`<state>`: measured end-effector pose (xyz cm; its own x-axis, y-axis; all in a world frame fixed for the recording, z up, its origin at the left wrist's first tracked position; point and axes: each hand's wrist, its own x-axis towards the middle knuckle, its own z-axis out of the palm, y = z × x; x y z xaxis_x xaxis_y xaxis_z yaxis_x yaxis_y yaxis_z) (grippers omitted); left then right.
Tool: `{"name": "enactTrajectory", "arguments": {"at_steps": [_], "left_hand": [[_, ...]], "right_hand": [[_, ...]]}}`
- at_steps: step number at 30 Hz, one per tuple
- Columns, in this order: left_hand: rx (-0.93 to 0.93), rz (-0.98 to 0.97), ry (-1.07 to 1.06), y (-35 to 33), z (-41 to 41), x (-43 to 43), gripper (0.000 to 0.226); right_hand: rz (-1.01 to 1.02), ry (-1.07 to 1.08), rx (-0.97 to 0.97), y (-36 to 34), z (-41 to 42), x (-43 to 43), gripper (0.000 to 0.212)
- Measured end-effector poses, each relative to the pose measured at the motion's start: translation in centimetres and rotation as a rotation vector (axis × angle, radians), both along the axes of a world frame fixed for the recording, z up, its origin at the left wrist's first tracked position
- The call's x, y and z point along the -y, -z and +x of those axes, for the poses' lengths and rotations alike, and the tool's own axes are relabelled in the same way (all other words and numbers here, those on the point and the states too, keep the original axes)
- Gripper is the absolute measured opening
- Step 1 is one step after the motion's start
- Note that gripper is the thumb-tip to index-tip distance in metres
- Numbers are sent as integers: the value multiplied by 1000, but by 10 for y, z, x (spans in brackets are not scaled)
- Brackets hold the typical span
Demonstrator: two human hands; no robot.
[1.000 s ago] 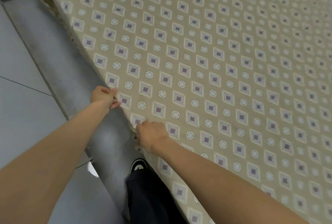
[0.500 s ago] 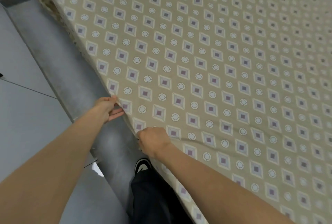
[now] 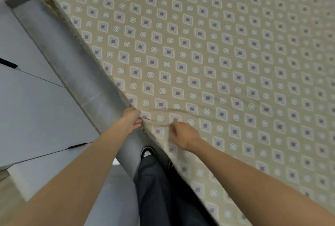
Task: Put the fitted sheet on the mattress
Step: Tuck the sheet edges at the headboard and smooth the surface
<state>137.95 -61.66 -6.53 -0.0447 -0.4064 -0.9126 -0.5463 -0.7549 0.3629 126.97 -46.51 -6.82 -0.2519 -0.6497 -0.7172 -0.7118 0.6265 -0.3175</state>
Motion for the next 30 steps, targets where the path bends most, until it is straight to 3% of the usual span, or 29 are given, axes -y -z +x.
{"name": "enactTrajectory", "arguments": {"at_steps": [6, 7, 11, 16, 22, 28, 30], "left_hand": [[40, 127, 95, -3, -4, -70, 40], [47, 163, 148, -2, 0, -113, 41], [79, 148, 138, 12, 6, -138, 40], [53, 90, 83, 33, 23, -160, 24], [26, 37, 43, 39, 24, -167, 17], [77, -19, 71, 42, 25, -179, 2], [87, -21, 86, 44, 27, -184, 20]], "right_hand": [[303, -82, 22, -9, -8, -63, 44], [364, -81, 42, -12, 6, -107, 45], [310, -17, 10, -6, 24, -130, 33], [106, 234, -79, 12, 47, -160, 19], [-23, 188, -193, 23, 63, -179, 19], [2, 50, -185, 32, 87, -199, 19], [3, 12, -167, 32, 99, -206, 18]]}}
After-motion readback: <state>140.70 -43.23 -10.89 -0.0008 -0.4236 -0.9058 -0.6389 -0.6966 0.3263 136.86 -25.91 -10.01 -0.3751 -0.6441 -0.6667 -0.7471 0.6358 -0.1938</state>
